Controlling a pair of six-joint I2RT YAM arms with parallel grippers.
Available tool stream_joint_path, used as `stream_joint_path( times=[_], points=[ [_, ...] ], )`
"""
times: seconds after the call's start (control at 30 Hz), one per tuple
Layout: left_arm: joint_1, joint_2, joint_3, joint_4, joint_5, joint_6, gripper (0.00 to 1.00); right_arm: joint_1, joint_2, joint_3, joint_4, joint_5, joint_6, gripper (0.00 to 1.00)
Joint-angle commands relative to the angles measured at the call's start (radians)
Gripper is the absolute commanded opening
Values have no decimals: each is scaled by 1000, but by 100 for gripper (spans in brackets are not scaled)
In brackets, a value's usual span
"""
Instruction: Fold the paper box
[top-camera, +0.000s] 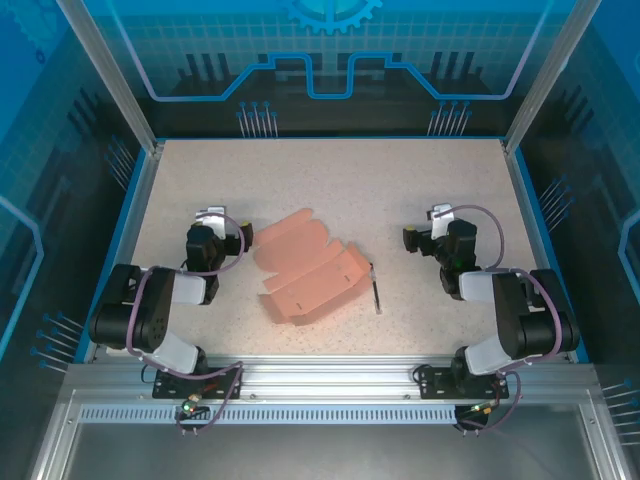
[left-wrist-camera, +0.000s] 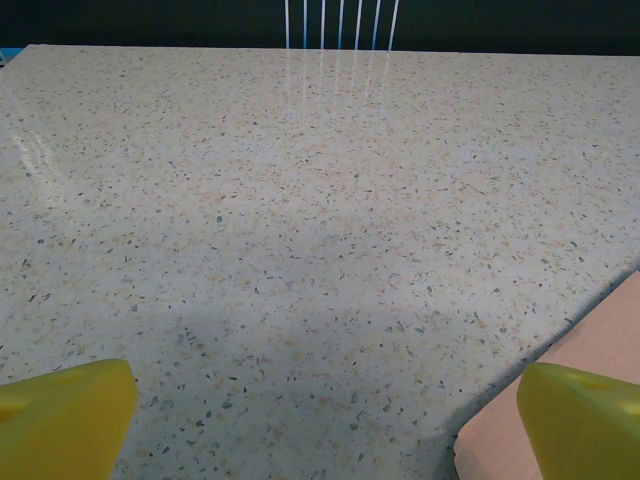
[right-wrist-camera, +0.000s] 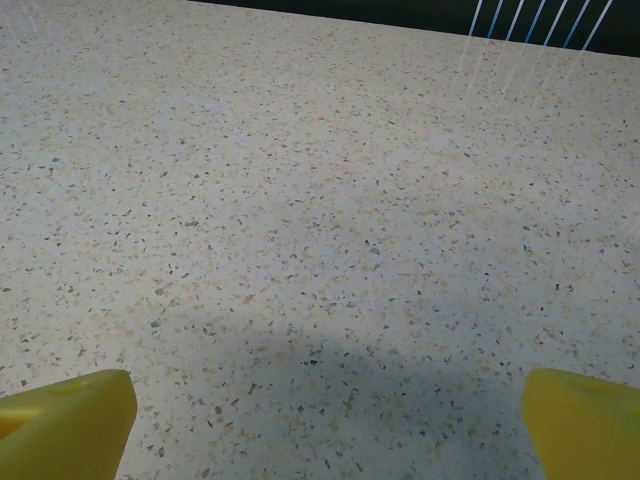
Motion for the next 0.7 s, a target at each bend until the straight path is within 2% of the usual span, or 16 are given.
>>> stream_joint_path(
  times=[0.0,0.67],
  points=[
    [10,2,20,-4,20,-15,99,-8,7,16,25,-8,7,100],
    [25,1,20,-5,34,-29,99,-11,7,17,25,-14,10,100]
  ],
)
